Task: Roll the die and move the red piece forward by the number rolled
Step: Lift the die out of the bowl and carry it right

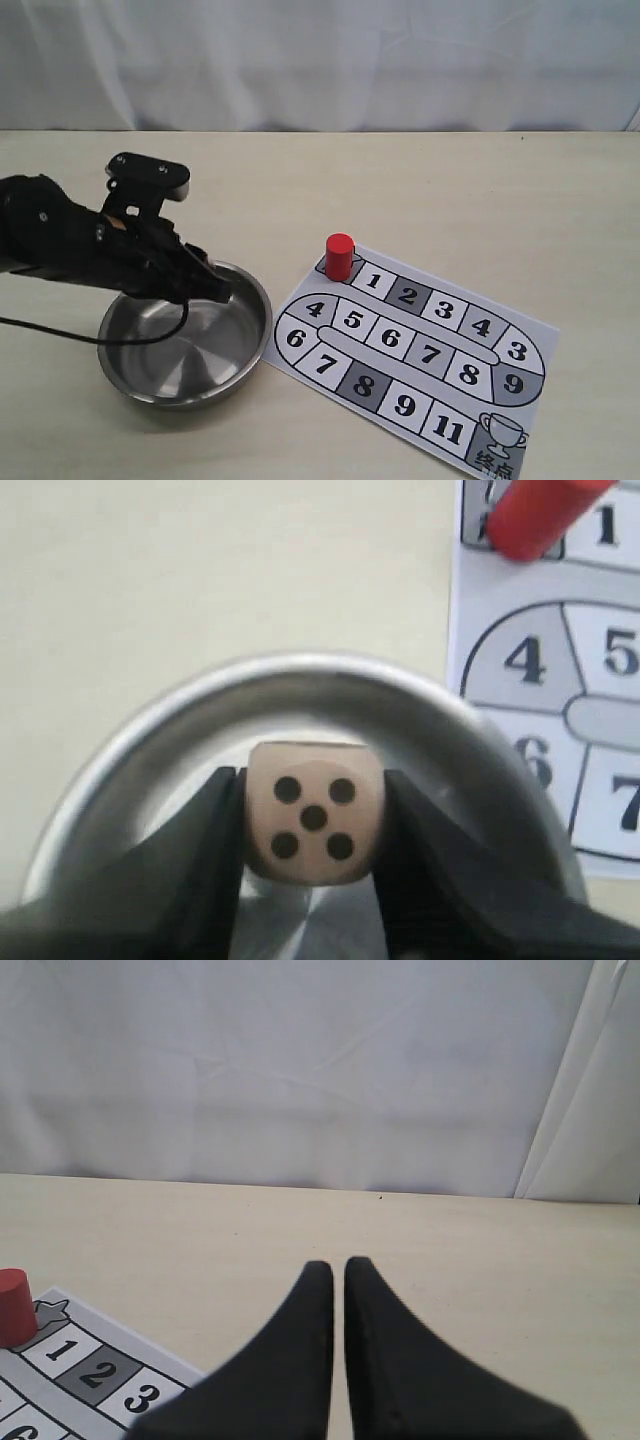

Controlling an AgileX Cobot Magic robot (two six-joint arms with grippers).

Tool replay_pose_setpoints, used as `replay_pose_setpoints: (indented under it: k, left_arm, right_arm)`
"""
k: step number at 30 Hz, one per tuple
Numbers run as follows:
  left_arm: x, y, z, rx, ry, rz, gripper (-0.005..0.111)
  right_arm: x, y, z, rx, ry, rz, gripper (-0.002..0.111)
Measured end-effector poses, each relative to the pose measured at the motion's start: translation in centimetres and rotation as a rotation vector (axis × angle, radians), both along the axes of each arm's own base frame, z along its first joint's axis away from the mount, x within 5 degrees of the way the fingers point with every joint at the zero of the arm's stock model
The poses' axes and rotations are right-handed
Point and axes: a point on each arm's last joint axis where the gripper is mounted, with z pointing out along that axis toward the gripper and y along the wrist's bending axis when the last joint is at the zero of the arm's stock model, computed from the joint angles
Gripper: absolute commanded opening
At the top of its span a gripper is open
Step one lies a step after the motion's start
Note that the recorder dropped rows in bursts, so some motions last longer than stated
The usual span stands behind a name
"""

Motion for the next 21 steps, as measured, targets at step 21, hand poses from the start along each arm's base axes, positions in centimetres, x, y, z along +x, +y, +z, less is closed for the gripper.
replay_pose_setpoints:
  k: [21]
  left_arm:
    - [8.6,4.8,-0.9,0.112,-0.057,0.074,0.0]
  right_arm:
    - [0.0,0.0,0.0,0.0,0.0,0.0,0.004]
